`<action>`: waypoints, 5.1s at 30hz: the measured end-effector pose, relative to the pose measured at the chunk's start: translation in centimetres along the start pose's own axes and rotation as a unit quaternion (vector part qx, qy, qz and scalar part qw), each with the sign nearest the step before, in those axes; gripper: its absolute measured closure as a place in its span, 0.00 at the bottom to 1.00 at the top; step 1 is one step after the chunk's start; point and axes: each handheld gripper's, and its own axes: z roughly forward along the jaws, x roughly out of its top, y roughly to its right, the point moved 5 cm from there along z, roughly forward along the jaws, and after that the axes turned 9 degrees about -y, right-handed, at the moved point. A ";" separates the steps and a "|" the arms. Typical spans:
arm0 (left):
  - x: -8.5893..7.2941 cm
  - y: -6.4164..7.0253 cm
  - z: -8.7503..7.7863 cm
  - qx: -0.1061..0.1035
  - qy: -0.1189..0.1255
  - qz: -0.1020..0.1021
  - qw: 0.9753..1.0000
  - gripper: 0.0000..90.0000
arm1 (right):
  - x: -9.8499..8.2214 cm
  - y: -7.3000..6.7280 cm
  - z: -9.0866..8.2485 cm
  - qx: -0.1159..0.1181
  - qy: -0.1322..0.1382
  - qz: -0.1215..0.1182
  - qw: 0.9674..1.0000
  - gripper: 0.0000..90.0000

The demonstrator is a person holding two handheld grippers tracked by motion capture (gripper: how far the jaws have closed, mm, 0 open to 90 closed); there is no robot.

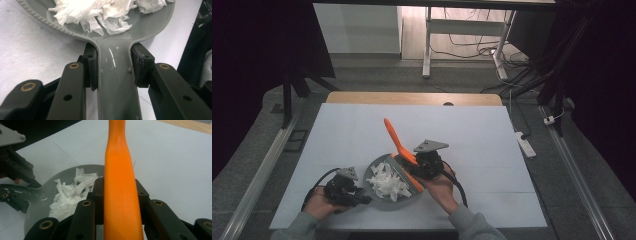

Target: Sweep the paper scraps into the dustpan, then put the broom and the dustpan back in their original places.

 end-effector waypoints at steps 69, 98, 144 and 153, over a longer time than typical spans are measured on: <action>0.2 -2.1 -4.2 0.086 0.146 -0.161 0.972 0.68 | -4.4 9.2 -8.8 -0.012 0.046 0.047 0.998 0.78; -0.4 -2.5 -3.1 0.140 0.162 -0.268 0.939 0.68 | -6.8 10.1 -9.6 0.016 0.027 0.068 0.997 0.78; -1.2 -5.0 -1.2 0.154 0.155 -0.341 0.914 0.67 | -10.1 12.3 -6.6 0.006 -0.045 0.146 0.988 0.78; -1.2 -4.9 -1.4 0.158 0.160 -0.333 0.916 0.50 | -10.5 13.5 -6.6 -0.002 -0.054 0.150 0.987 0.78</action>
